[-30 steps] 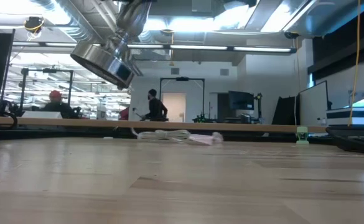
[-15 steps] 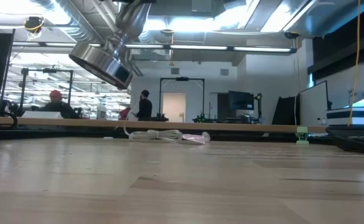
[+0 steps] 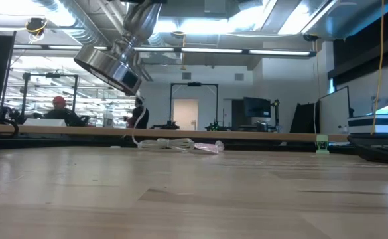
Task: Screw lightbulb
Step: Remove the lightbulb from the silver lamp
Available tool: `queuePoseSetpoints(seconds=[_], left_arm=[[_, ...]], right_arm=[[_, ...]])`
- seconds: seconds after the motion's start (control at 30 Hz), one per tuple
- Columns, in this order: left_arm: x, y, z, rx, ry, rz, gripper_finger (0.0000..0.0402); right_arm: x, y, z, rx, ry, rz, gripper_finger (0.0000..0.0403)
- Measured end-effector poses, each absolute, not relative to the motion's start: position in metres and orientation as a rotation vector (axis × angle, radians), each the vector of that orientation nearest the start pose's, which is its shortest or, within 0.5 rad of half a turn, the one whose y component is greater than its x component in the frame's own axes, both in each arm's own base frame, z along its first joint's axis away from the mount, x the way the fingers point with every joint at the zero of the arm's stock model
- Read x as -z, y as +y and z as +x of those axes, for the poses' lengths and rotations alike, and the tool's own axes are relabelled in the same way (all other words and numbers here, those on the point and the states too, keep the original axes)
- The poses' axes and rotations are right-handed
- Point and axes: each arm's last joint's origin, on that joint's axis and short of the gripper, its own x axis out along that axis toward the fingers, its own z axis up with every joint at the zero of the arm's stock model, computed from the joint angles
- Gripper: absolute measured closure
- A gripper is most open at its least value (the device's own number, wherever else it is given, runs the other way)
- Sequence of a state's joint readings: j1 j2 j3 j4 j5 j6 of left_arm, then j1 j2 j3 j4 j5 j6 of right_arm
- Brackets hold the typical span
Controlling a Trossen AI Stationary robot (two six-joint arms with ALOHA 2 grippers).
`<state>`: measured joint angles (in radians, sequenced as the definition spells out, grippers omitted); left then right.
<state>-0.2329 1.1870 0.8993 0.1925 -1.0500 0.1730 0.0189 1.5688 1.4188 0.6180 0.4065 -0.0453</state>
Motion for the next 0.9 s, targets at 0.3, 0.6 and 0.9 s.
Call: queuePoseSetpoints(seconds=[0.3, 0.6, 0.9], left_arm=[[-0.329, -0.035, 0.254, -0.807, 0.148, 0.223, 0.0278], [-0.328, -0.036, 0.254, -0.769, 0.161, 0.249, 0.0278], [-0.335, -0.043, 0.246, -0.25, 0.131, 0.19, 0.0278]], right_arm=[[-0.433, -0.013, 0.355, 0.425, -0.432, 0.039, 0.0081], [-0.428, -0.013, 0.36, 0.354, -0.393, 0.015, 0.0251], [-0.438, 0.002, 0.343, -0.188, -0.326, -0.1, 0.0251]])
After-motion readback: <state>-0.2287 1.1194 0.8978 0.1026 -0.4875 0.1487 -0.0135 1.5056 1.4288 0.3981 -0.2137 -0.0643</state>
